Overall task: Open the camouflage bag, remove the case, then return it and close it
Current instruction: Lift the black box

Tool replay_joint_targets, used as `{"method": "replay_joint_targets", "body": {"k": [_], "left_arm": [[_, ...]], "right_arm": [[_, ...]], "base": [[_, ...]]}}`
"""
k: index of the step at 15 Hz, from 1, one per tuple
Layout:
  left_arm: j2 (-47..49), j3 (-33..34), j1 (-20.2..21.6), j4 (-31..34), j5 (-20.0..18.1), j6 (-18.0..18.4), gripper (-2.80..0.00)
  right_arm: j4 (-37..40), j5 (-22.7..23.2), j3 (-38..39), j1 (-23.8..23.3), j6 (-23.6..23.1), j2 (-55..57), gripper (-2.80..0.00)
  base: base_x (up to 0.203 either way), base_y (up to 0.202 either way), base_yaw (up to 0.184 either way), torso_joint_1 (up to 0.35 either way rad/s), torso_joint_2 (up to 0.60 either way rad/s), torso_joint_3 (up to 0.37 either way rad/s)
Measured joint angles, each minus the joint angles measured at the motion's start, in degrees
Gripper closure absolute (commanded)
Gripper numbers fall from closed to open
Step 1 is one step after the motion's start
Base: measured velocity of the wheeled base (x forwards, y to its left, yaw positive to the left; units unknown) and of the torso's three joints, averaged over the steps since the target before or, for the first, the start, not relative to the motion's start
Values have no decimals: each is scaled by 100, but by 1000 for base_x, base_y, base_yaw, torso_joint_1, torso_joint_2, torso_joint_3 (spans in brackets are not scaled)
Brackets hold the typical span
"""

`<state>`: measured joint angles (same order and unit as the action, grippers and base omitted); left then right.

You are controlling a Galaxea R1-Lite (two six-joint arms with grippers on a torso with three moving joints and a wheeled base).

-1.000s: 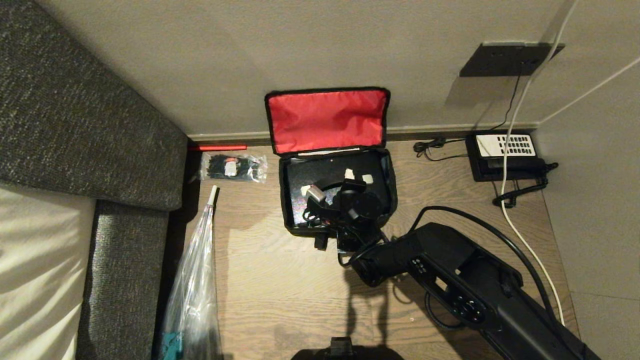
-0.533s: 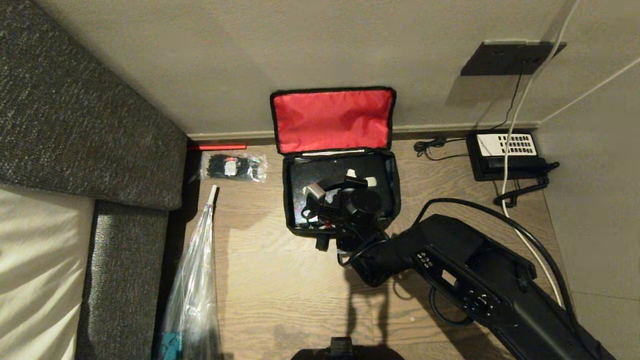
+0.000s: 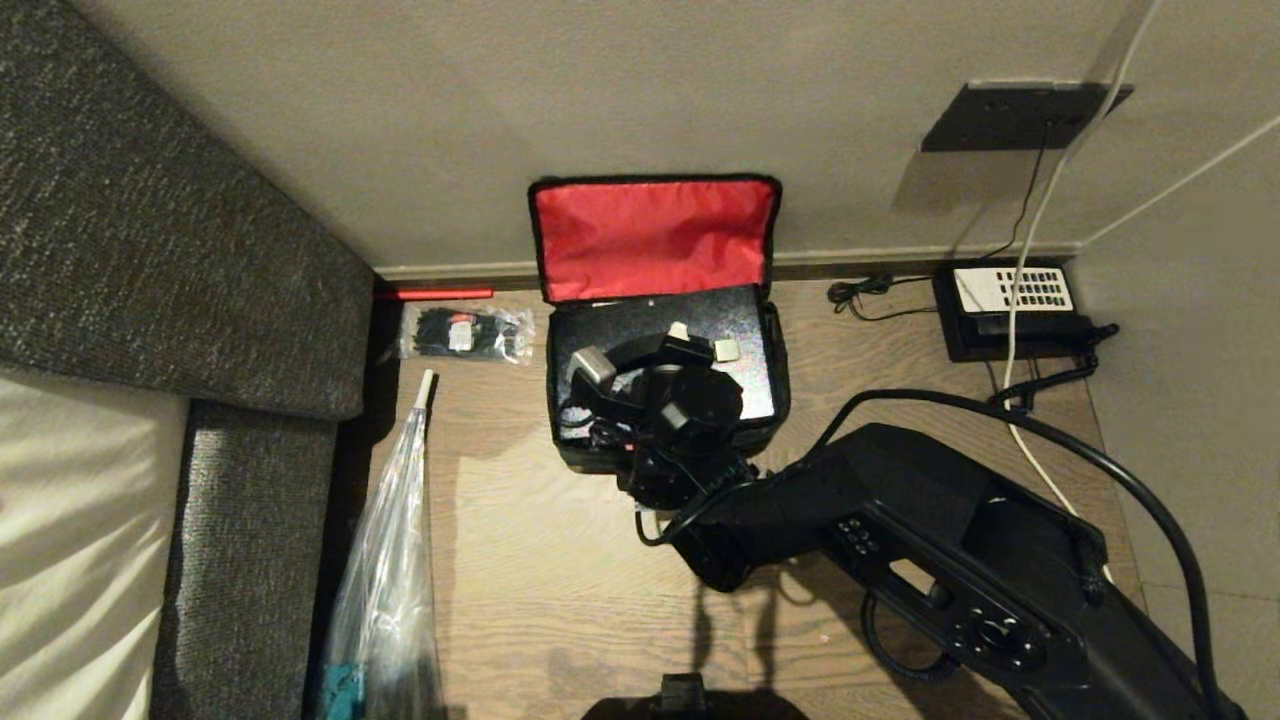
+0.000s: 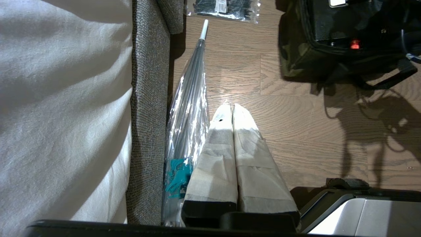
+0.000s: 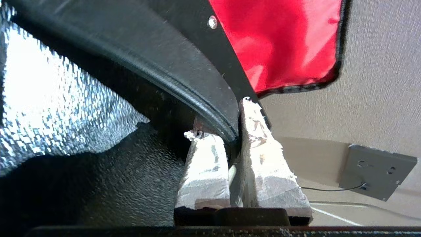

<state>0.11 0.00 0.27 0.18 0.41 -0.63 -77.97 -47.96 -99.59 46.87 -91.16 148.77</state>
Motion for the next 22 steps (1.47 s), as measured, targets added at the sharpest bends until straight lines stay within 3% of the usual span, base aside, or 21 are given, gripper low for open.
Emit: {"method": "replay_joint_targets", "body": {"k": [10, 22], "left_arm": [[-6, 0, 0, 0, 1, 4, 0], [-9, 0, 0, 0, 0, 1, 0]], "right_arm": [[232, -420, 50, 183, 89, -199, 0], [700, -587, -17, 159, 1314, -101, 0]], "base": [[0, 0, 0, 0, 0, 0], [0, 0, 0, 0, 0, 0]]}}
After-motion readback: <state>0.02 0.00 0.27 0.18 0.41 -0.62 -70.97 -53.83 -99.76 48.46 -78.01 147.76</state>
